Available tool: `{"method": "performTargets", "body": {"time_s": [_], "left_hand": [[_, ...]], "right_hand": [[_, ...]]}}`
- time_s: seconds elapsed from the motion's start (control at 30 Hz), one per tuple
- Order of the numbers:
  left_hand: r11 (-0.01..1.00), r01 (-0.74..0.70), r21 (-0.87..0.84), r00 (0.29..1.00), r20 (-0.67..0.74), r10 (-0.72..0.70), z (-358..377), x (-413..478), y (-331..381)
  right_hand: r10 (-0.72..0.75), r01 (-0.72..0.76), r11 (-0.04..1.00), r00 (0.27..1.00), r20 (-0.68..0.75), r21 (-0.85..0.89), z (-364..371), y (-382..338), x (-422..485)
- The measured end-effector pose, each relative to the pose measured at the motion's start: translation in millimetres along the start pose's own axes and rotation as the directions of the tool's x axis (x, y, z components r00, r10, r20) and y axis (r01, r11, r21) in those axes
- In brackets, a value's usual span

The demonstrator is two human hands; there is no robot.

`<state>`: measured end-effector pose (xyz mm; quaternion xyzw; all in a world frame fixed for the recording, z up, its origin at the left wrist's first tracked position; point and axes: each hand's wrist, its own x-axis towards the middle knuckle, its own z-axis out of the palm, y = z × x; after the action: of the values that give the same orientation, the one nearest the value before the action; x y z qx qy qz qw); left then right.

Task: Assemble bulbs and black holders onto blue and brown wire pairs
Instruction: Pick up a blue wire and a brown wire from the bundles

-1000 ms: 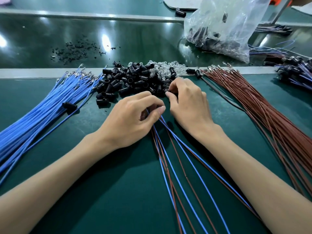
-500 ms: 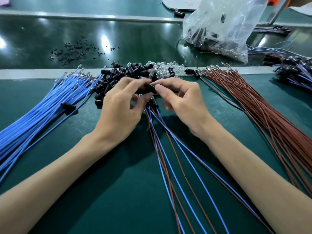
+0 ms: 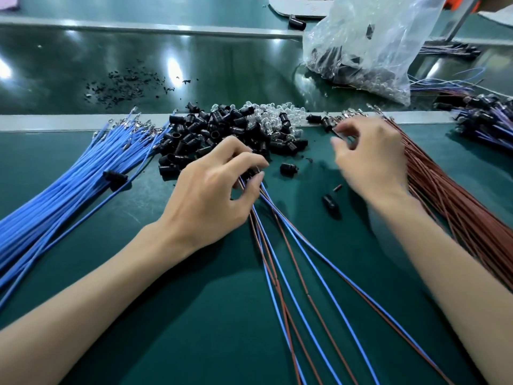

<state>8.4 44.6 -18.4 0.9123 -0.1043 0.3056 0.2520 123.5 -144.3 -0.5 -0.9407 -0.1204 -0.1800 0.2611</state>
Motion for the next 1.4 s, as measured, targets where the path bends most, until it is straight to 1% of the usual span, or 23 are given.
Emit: {"method": "performTargets", "body": {"time_s": [0.03,0.07,0.1,0.17,0.23,0.33,0.4,0.47,0.53,0.57,0.63,0.7,0.73,0.8,0.83,0.93,1.0,1.07,1.13,1.2,1.3,1.37,1.4], "left_hand": [[1.0,-0.017,0.019,1.0,0.004,0.016,-1,-1,1],[0.999,-0.034,0.028,0.999,0.004,0.034,-1,-1,2],[0.999,-0.046,0.026,0.999,-0.001,0.046,-1,-1,3],[0.999,-0.047,-0.001,0.999,-0.01,0.047,1,1,8],[0.999,-0.053,-0.002,0.998,0.023,0.053,6,4,18],[0.988,-0.123,0.088,0.98,0.17,0.106,18,17,46],[0.977,-0.146,0.157,0.959,0.263,0.1,32,30,65],[0.97,-0.155,0.187,0.938,0.335,0.086,48,44,78],[0.98,-0.139,0.143,0.923,0.377,0.076,58,55,82],[0.988,-0.116,0.102,0.917,0.392,0.068,61,59,82],[0.999,-0.045,0.003,0.912,0.407,0.04,65,63,82],[0.997,0.029,-0.067,0.917,0.398,0.0,70,64,85],[0.996,0.048,-0.072,0.919,0.394,-0.016,74,64,87],[0.996,0.067,-0.061,0.918,0.395,-0.037,81,64,91],[0.996,0.07,-0.062,0.916,0.4,-0.039,83,64,92],[0.991,0.092,-0.094,0.915,0.4,-0.048,74,59,87],[0.966,0.143,-0.214,0.936,0.348,-0.061,60,50,77],[0.9,0.202,-0.386,0.96,0.261,-0.103,41,40,65],[0.833,0.237,-0.5,0.969,0.179,-0.168,26,28,51],[0.791,0.28,-0.544,0.96,0.144,-0.24,14,15,39],[0.717,0.336,-0.61,0.938,0.145,-0.316,5,0,29],[0.68,0.353,-0.643,0.932,0.18,-0.314,3,-3,26],[0.662,0.359,-0.658,0.932,0.216,-0.29,2,-3,26]], "right_hand": [[0.059,-0.058,0.994,0.998,0.006,-0.097,-4,13,1],[0.132,-0.127,0.981,0.991,0.026,-0.144,-7,22,0],[0.197,-0.189,0.971,0.979,0.046,-0.144,-9,28,-2],[0.263,-0.256,0.963,0.962,0.072,-0.087,-8,29,-4],[0.276,-0.266,0.958,0.957,0.087,-0.108,-6,28,-3],[0.258,-0.217,0.939,0.957,0.13,-0.267,-4,26,0],[0.244,-0.186,0.927,0.958,0.149,-0.326,-6,23,-1],[0.188,-0.142,0.945,0.973,0.131,-0.295,-10,23,-6],[0.107,-0.079,0.976,0.986,0.13,-0.204,-14,26,-11],[0.096,-0.075,0.986,0.985,0.141,-0.148,-16,28,-11],[0.138,-0.128,0.989,0.977,0.162,-0.074,-20,32,-6],[0.226,-0.237,0.97,0.958,0.176,0.047,-22,36,0],[0.281,-0.319,0.931,0.936,0.211,0.177,-23,36,2],[0.357,-0.466,0.775,0.88,0.312,0.426,-24,35,2],[0.375,-0.505,0.705,0.861,0.342,0.499,-24,35,1],[0.393,-0.512,0.572,0.857,0.335,0.64,-26,31,4],[0.405,-0.472,0.4,0.86,0.311,0.786,-30,25,7],[0.408,-0.408,0.218,0.863,0.297,0.886,-33,21,8],[0.379,-0.374,0.068,0.867,0.322,0.925,-33,16,4],[0.322,-0.379,-0.035,0.872,0.37,0.925,-29,10,-2],[0.265,-0.353,-0.177,0.882,0.39,0.919,-23,-1,-8],[0.261,-0.294,-0.28,0.893,0.367,0.914,-23,-6,-9],[0.256,-0.269,-0.328,0.897,0.359,0.906,-24,-9,-9]]}}
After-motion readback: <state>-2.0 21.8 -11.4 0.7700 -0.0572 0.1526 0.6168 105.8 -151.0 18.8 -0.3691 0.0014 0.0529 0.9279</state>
